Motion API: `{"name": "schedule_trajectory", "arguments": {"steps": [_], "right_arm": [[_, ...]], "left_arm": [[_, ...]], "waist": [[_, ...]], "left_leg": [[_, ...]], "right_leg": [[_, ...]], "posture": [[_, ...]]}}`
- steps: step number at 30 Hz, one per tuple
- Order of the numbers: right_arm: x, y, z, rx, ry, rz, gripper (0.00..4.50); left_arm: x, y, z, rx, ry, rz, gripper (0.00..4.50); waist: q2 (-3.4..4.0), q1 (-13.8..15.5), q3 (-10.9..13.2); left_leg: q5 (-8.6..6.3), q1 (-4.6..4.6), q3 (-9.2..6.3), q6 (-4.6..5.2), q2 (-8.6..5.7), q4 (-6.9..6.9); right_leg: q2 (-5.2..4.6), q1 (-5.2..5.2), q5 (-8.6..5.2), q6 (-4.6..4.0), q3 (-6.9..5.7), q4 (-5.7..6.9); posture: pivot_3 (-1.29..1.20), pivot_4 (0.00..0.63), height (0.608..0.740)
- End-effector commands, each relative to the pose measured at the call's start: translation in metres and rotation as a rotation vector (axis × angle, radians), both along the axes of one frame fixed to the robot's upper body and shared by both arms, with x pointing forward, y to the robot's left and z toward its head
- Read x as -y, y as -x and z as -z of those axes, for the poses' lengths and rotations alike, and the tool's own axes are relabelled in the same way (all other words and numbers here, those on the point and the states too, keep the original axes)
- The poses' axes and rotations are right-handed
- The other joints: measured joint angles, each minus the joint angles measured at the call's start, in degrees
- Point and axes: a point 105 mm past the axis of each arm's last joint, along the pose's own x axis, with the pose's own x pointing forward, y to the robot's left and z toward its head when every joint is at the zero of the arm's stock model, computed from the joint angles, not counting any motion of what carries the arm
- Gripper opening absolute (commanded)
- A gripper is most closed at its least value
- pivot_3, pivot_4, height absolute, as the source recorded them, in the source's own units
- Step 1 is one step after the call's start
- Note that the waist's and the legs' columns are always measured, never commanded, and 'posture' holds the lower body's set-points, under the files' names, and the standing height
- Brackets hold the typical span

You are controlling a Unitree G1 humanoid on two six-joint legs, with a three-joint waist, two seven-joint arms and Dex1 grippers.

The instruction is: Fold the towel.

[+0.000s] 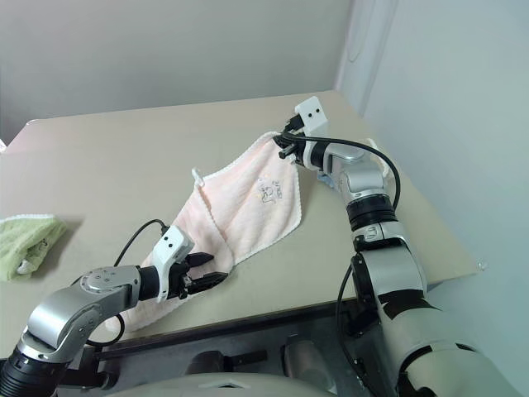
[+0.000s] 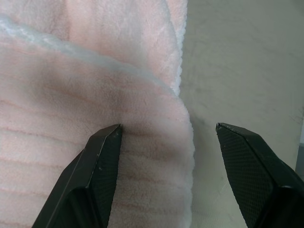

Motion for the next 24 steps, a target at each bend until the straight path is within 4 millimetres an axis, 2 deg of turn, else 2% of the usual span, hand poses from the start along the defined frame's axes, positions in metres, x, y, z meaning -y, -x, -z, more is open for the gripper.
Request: {"name": "schedule_trajectory", "arguments": {"steps": [1, 9, 19, 24], "right_arm": [[0.001, -0.002, -0.024, 0.072, -0.034, 0.001, 0.05], [-0.002, -0.002, -0.026, 0.077, -0.038, -0.009, 0.05], [-0.006, 0.001, -0.049, 0.131, -0.074, -0.039, 0.05], [-0.01, 0.005, -0.067, 0.174, -0.095, -0.061, 0.05]], "left_arm": [[0.0, -0.004, -0.008, 0.043, 0.0, 0.006, 3.36], [-0.003, -0.005, -0.011, 0.06, 0.028, -0.008, 3.36], [-0.009, -0.006, -0.011, 0.074, 0.035, -0.011, 3.36], [-0.015, -0.01, -0.011, 0.109, 0.021, -0.02, 3.36]], "waist": [[0.0, 0.0, 0.0], [0.0, 0.0, 0.0], [0.0, 0.0, 0.0], [0.01, 0.0, 0.0]], "left_leg": [[0.0, 0.0, 0.0, 0.0, 0.0, 0.0], [0.0, 0.0, 0.0, 0.0, 0.0, 0.0], [0.0, 0.0, 0.0, 0.0, 0.0, 0.0], [0.0, 0.0, 0.0, 0.0, 0.0, 0.0]], "right_leg": [[0.0, 0.0, 0.0, 0.0, 0.0, 0.0], [0.0, 0.0, 0.0, 0.0, 0.0, 0.0], [0.0, 0.0, 0.0, 0.0, 0.0, 0.0], [0.0, -0.01, 0.0, 0.0, 0.0, 0.0]], "posture": [[0.0, 0.0, 0.74], [0.0, 0.0, 0.74], [0.0, 0.0, 0.74], [0.0, 0.0, 0.74]]}}
